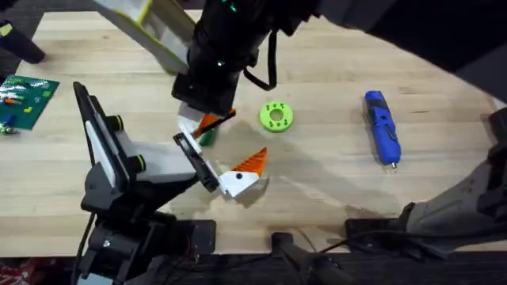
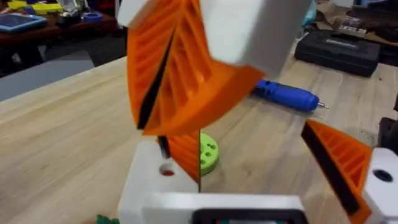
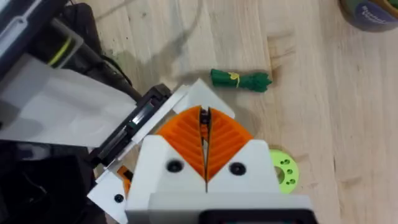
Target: Pick up the gripper from the table and insert it into the empty holder that is missing its gripper. Then pick up a screw, insert it into the mounting hole, and use the screwdriver to tighten it. Finally, clean up the table by picking up the vegetable and placing it into the bucket.
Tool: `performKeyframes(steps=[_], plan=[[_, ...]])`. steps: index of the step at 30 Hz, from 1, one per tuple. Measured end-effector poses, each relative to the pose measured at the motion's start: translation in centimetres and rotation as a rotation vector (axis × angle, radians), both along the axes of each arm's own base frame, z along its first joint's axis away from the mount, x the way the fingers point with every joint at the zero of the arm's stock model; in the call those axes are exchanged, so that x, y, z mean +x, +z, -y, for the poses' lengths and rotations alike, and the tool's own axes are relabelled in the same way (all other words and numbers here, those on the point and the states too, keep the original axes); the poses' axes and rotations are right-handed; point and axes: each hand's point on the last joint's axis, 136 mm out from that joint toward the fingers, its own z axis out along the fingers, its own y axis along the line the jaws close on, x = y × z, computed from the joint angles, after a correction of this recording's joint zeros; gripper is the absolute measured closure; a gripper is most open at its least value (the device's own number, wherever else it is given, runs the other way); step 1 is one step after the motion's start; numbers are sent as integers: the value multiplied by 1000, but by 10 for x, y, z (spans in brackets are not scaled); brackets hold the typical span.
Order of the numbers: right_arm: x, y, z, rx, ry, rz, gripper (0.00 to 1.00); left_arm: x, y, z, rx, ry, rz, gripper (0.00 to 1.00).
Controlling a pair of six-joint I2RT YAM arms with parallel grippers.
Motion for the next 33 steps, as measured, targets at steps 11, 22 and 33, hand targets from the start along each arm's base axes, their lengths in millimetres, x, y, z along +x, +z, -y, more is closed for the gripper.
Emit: performKeyframes(steps=[11,22,33], plan=[[0,1,-2,10,13,6,994,0,0,0,0,0,0,14],[1,4,-3,109,12,50,993,0,0,0,0,0,0,15],[0,9,9,110,-7,45,994,0,0,0,0,0,0,15]])
